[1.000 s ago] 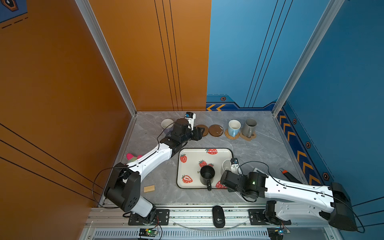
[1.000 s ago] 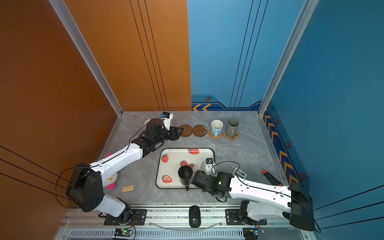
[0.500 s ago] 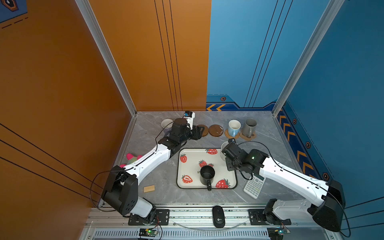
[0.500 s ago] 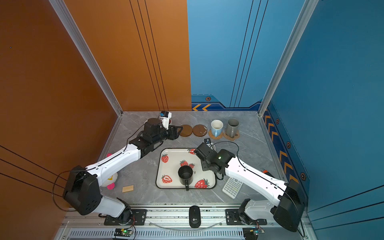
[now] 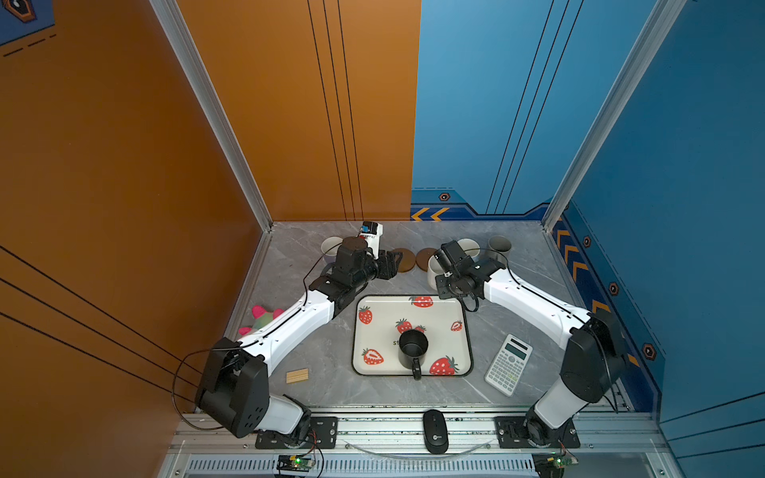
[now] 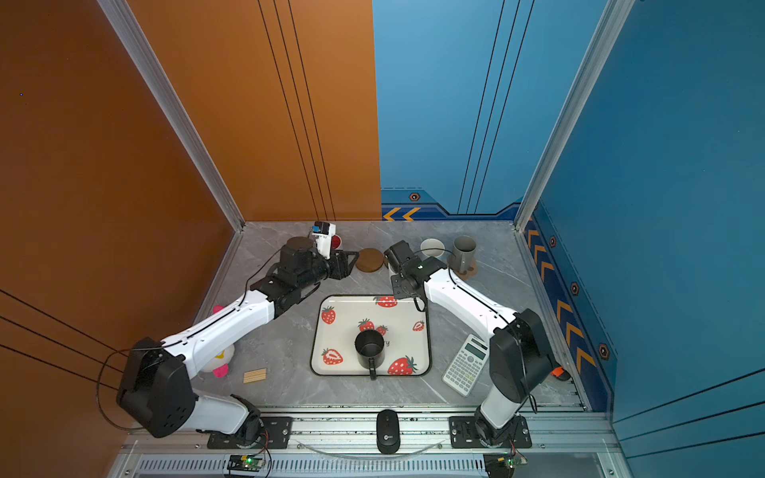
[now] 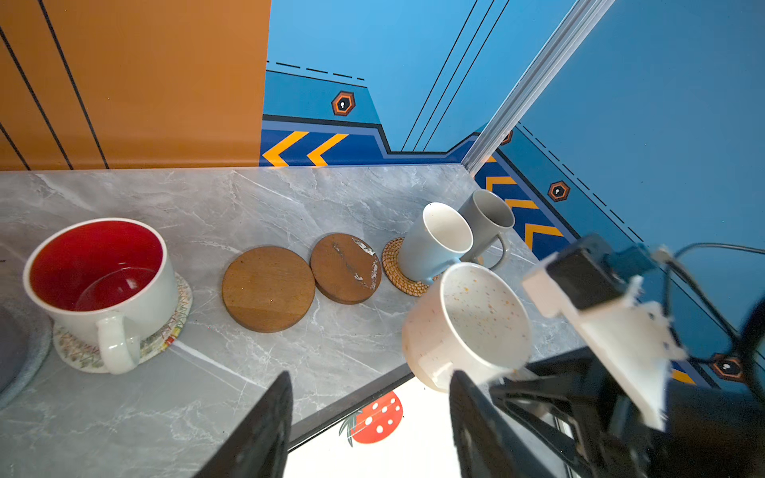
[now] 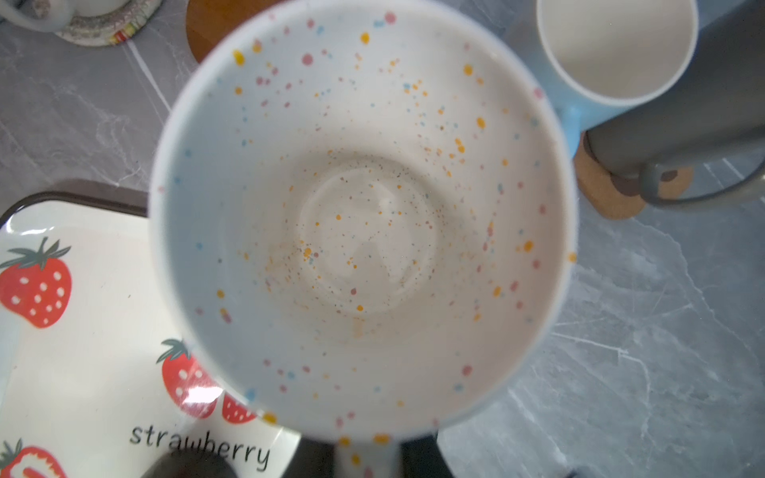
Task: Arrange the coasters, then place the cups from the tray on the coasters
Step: 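Carry the speckled mug with the right gripper toward the wooden coasters, then lower the speckled mug onto the wooden coaster beside the woven coaster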
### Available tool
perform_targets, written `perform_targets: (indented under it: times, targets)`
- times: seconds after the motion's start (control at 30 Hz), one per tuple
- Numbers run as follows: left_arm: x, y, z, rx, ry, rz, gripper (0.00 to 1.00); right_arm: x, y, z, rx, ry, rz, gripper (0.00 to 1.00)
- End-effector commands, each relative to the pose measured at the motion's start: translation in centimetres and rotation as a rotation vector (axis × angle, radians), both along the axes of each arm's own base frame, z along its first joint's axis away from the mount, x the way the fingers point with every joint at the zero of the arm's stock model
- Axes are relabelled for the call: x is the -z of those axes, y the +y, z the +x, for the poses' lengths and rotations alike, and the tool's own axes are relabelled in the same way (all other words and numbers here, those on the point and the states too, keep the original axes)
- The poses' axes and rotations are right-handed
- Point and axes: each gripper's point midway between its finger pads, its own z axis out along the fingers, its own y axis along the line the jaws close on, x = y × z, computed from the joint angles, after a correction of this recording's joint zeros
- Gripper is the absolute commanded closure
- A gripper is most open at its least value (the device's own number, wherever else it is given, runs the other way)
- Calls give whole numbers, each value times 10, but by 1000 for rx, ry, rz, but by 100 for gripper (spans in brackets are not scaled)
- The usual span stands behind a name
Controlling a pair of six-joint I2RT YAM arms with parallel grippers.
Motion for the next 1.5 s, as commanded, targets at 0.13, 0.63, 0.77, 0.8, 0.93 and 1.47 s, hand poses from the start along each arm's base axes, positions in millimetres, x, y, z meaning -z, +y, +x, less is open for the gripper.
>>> perform_targets:
  times: [0.13, 0.63, 0.77, 0.8, 0.93, 1.47]
  targets:
    - [-6, 13, -1, -20, -22, 4, 39, -30, 16, 71, 16, -148, 110, 100]
    - [-16, 18, 0, -22, -31, -38, 39, -12, 20, 140, 86, -159, 176, 100]
    - [-1, 19, -2, -20, -4, -26, 39, -20, 22, 149, 91, -179, 189, 100]
    - [-1, 19, -2, -19, -3, -26, 39, -5, 23, 151, 92, -155, 173, 100]
    - [-1, 18, -2, -18, -3, -27, 39, 0, 24, 156, 92, -146, 157, 100]
    - [1, 18, -2, -17, -1, -24, 39, 15, 16, 160, 111, -129, 94, 100]
